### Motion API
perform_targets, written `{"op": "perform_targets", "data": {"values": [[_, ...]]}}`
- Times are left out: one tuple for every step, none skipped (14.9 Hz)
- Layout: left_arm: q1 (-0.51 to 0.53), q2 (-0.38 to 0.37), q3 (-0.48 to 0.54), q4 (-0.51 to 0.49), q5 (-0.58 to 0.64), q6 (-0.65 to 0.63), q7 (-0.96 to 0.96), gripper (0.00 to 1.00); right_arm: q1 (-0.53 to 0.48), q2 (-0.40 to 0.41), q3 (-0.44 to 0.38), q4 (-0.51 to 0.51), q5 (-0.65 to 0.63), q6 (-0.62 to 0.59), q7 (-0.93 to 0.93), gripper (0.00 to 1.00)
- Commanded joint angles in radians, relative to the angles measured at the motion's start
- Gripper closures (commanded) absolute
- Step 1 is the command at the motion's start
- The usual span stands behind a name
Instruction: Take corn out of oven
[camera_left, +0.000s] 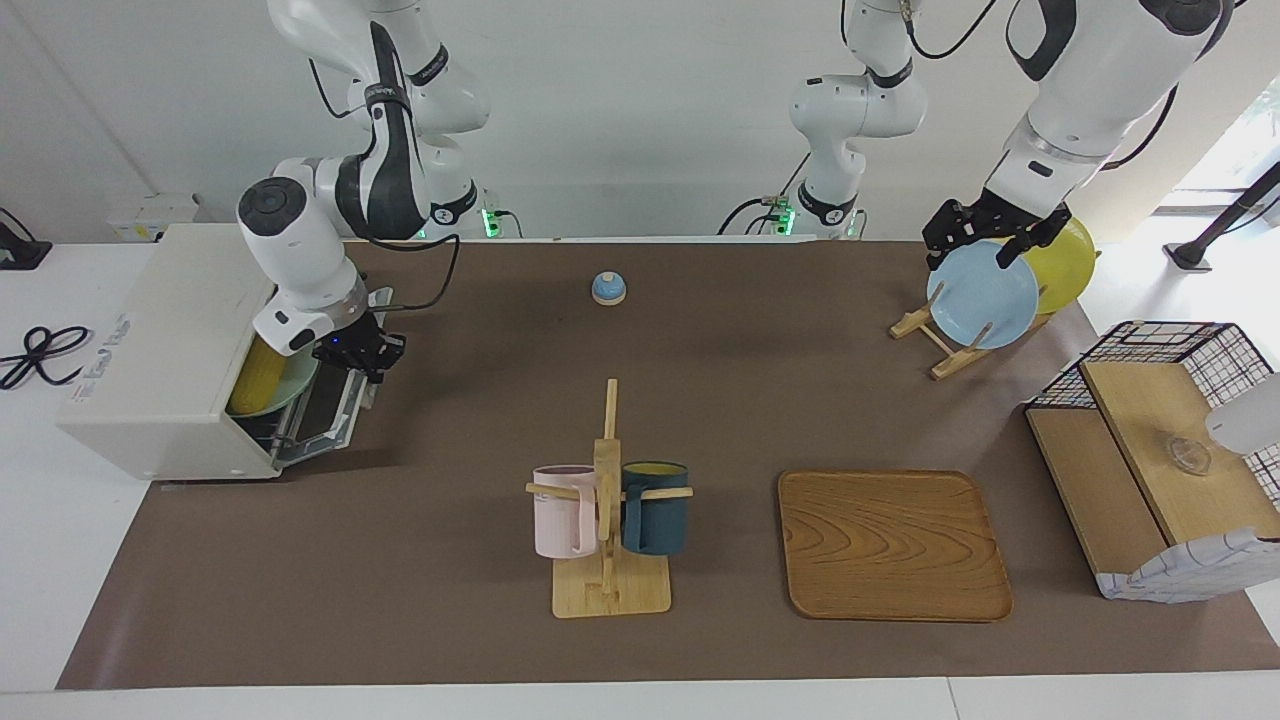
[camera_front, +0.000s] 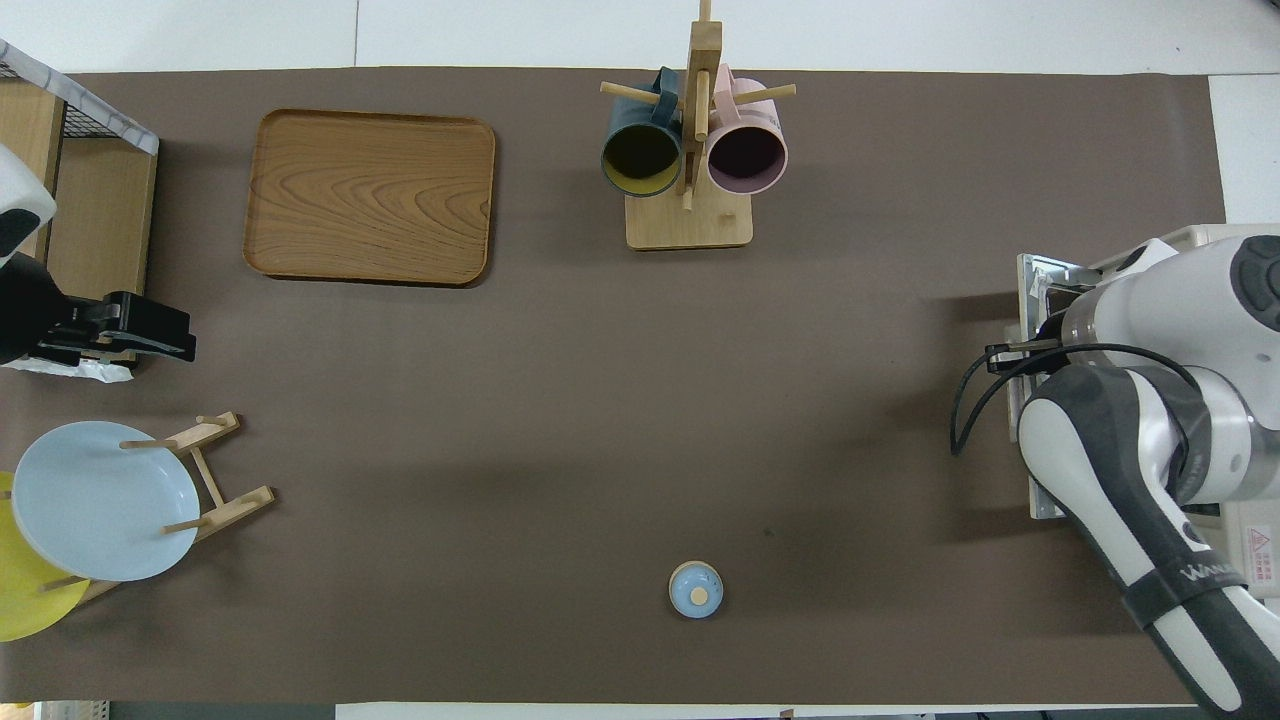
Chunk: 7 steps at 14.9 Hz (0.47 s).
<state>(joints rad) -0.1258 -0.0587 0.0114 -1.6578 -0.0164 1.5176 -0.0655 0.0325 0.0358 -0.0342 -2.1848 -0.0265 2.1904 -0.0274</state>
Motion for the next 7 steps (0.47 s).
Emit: {"op": "perform_targets", "data": {"values": [[-0.009,-0.023,0.005,-0.023,0.016,0.003,-0.005,0.00,-0.026,0.059,-0.018,-0.003,-0.035,0.104,-0.017,1.00],[-0.009,-0.023,0.005,-0.023,0.016,0.009,-0.005,0.00,-0.026,0.068,-0.018,-0.009,-0.035,0.123,-0.017,1.00],[-0.009,-0.024,0.005,-0.030,0.016,0.021,-0.005,0.00,-0.026,0.072,-0.016,-0.012,-0.033,0.123,-0.016,1.00],[-0.008,-0.027,0.005,-0.037,0.016,0.032,-0.005,0.00,-0.022,0.088,-0.013,-0.012,-0.023,0.127,-0.014,1.00],[-0.009,-0.030,0.005,-0.037,0.016,0.032,-0.005,0.00,-0.008,0.099,-0.013,-0.012,0.002,0.143,-0.011,1.00],[-0.009,-0.030,0.005,-0.037,0.016,0.033,-0.005,0.00,0.006,0.114,-0.013,-0.012,0.023,0.169,-0.005,1.00],[-0.009,-0.029,0.005,-0.037,0.016,0.035,-0.005,0.00,0.010,0.121,-0.013,-0.012,0.025,0.172,-0.005,1.00]]}}
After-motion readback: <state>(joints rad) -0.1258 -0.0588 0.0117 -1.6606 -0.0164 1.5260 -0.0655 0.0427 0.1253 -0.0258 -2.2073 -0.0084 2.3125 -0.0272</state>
